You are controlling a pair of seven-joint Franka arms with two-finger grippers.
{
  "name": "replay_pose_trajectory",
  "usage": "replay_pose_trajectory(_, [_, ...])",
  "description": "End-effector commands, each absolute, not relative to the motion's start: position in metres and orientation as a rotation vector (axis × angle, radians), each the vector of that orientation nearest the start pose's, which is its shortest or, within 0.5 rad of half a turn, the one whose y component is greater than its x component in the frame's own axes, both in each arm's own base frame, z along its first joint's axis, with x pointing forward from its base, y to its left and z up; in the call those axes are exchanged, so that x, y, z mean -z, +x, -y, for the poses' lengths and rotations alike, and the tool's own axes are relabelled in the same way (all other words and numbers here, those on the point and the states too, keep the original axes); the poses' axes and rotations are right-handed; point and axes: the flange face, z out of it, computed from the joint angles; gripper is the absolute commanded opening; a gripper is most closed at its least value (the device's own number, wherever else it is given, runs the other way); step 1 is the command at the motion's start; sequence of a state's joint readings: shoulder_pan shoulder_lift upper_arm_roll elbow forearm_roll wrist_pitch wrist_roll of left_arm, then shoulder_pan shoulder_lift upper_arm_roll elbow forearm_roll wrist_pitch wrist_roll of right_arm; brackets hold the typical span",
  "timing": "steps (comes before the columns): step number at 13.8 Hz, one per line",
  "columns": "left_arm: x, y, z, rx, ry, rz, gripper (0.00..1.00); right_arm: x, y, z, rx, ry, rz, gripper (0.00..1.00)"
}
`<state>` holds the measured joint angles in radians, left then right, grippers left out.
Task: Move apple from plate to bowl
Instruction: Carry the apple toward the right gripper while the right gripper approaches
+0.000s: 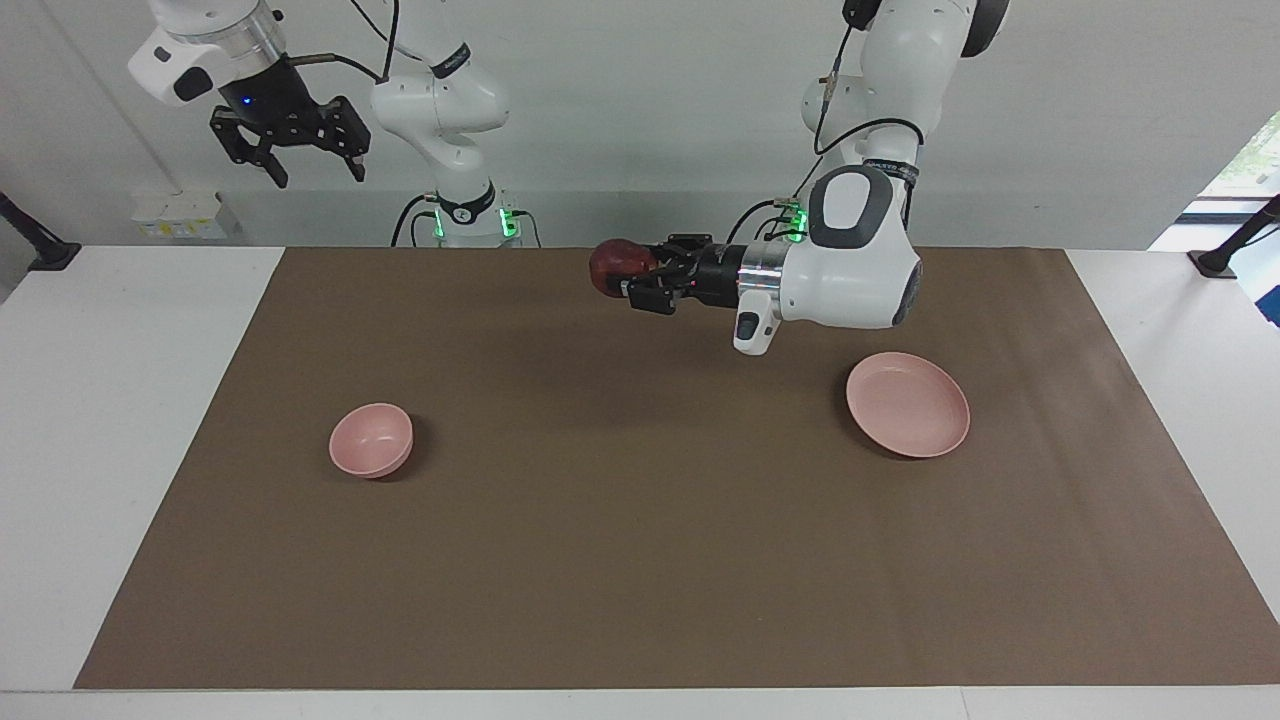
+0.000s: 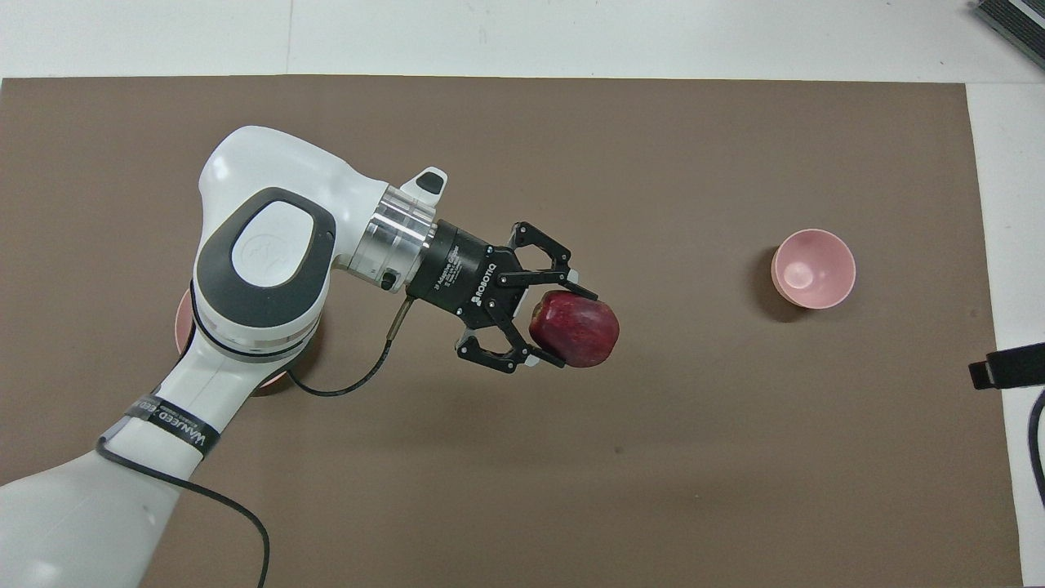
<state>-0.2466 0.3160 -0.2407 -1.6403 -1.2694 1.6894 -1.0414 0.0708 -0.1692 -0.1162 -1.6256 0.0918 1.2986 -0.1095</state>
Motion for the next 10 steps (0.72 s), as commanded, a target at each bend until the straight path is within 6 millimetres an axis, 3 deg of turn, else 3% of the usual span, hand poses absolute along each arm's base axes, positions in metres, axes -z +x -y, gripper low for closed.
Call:
replay_pose_trajectory(1, [-0.495,0.537,0.371,1.325,1.758,-0.897,0.00,-0.629,0.470,0.007,-0.228,-2.859,0.173,1.00])
replay_pose_trajectory(7, [-0.495,0.534,0.383,1.372,1.699,-0.866,0.00,-0.595,0.479,-0.034,-0.196,-2.533,0.120,1.00])
replay_pose_trajectory(10, [-0.497,0.529,0.390,1.386,1.697,-0.851,0.00,-0.587,0.477,-0.050,-0.233,-2.378,0.019,1.00])
